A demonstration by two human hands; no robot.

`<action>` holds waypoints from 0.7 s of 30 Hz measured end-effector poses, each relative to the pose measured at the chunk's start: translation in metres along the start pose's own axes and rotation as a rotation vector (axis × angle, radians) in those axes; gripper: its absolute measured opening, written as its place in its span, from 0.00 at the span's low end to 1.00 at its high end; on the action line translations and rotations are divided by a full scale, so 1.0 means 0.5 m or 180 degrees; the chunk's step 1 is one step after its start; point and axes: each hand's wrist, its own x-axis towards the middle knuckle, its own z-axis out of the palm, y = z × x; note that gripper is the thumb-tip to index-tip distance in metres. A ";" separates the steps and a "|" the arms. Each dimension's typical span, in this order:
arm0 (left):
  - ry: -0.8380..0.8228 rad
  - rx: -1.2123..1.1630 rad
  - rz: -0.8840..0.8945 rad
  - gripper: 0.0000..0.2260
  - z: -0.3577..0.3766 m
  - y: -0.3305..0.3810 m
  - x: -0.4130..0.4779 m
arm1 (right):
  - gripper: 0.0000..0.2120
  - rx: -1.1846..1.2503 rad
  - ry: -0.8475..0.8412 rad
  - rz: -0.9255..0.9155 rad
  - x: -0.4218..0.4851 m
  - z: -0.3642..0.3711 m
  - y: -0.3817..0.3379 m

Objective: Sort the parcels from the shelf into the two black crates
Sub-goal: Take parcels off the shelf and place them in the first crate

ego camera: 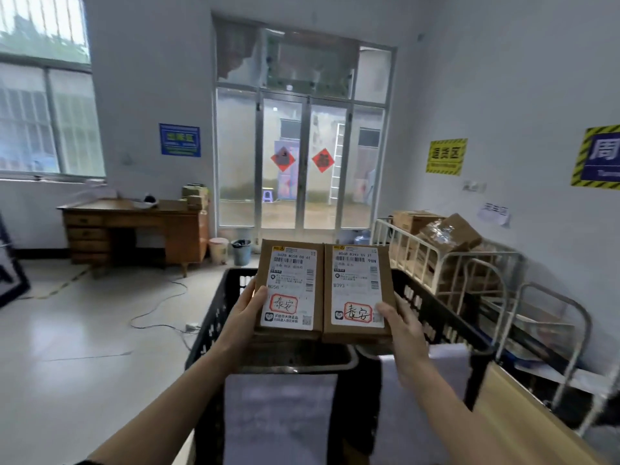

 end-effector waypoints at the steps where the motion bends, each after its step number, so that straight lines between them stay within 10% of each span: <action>1: 0.0050 0.0031 0.0026 0.17 -0.034 0.005 0.011 | 0.14 0.0041 -0.0051 0.0041 0.015 0.037 0.013; 21: 0.0114 0.0481 -0.0428 0.17 -0.267 -0.040 0.210 | 0.20 -0.0137 -0.0063 0.0477 0.206 0.281 0.161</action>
